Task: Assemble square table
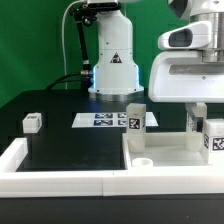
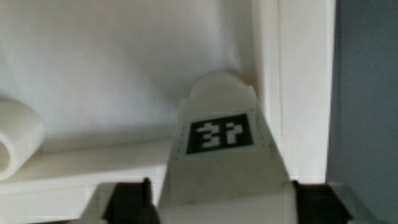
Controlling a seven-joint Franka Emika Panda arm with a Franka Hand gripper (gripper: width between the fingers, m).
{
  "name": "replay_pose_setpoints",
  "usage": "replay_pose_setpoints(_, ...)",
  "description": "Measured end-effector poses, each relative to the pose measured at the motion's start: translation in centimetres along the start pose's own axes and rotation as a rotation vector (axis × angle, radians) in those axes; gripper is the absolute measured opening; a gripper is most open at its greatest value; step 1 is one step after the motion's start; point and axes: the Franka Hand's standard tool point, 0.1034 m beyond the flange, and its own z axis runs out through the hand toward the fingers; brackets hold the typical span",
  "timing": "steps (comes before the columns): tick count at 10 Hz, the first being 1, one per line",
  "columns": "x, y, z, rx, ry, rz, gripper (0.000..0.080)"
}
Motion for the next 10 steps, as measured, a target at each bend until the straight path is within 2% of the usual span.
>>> replay_pose_setpoints(1, -0.01, 0.02, 0.02, 0.0, 0.0, 0.024, 0.0291)
replay_pose_setpoints(4, -0.04, 0.01, 0.07, 0.001, -0.001, 0.179, 0.0291)
replay_pose_setpoints(10, -0.1, 0.04, 0.05, 0.003, -0.011, 0.86, 0.0291)
